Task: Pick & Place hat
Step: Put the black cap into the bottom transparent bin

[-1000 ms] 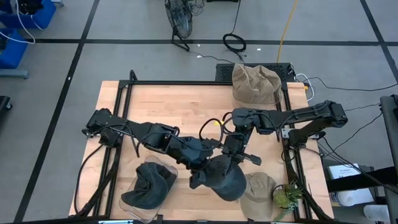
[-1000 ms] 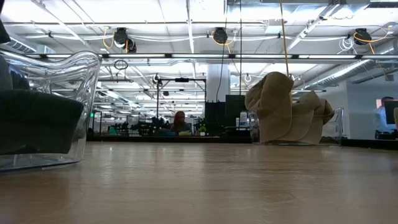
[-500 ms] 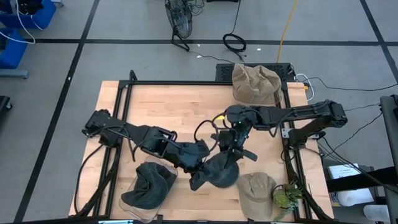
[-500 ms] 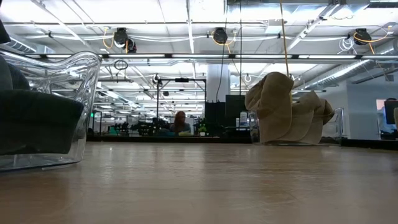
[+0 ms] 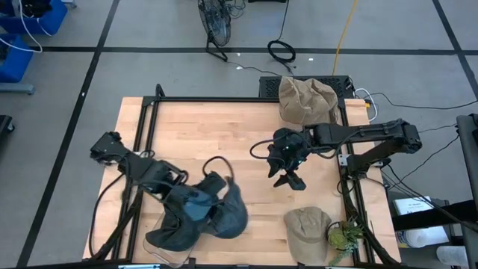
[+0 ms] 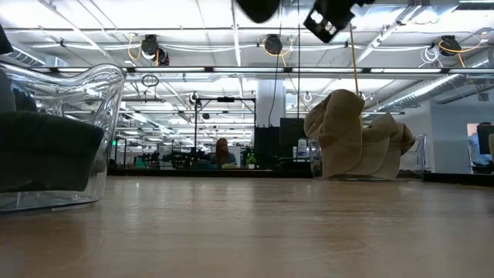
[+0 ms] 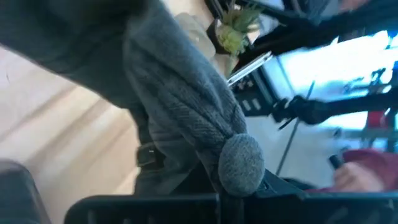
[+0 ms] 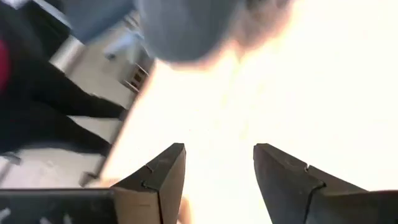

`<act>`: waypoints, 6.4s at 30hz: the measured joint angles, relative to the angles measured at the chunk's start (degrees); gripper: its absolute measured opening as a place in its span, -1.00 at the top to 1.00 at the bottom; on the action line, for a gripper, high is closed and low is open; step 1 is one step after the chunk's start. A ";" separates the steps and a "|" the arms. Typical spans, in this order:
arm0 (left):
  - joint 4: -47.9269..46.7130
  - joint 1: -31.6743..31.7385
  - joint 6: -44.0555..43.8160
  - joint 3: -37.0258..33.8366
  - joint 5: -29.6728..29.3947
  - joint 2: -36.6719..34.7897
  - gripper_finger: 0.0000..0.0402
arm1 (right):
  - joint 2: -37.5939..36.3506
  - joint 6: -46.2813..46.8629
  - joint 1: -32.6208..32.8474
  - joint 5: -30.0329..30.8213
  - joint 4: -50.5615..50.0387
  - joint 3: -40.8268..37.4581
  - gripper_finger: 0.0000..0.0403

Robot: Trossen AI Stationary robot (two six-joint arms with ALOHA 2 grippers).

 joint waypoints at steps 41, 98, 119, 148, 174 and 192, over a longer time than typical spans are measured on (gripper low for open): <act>-29.99 -17.30 -40.43 0.09 -3.24 -0.89 0.98 | -5.59 27.29 0.90 -9.11 57.16 -40.09 0.25; -19.27 -18.99 -42.04 -12.67 4.41 9.52 0.92 | -5.58 28.42 0.90 -9.00 57.46 -40.07 0.25; -22.12 -19.30 -39.50 -12.55 1.62 5.79 0.84 | -5.58 28.84 0.90 -8.94 57.87 -40.04 0.25; -25.69 -19.31 -40.25 -12.50 1.53 1.22 -0.22 | -5.58 30.11 0.92 -7.49 57.86 -40.04 0.25; -17.22 -21.09 -38.37 -25.67 4.33 -1.89 0.89 | -5.56 30.28 0.90 -5.90 57.84 -40.04 0.25; -18.95 -20.87 -38.79 -28.13 6.22 -2.94 0.81 | -5.56 30.58 0.90 -4.47 57.88 -40.04 0.25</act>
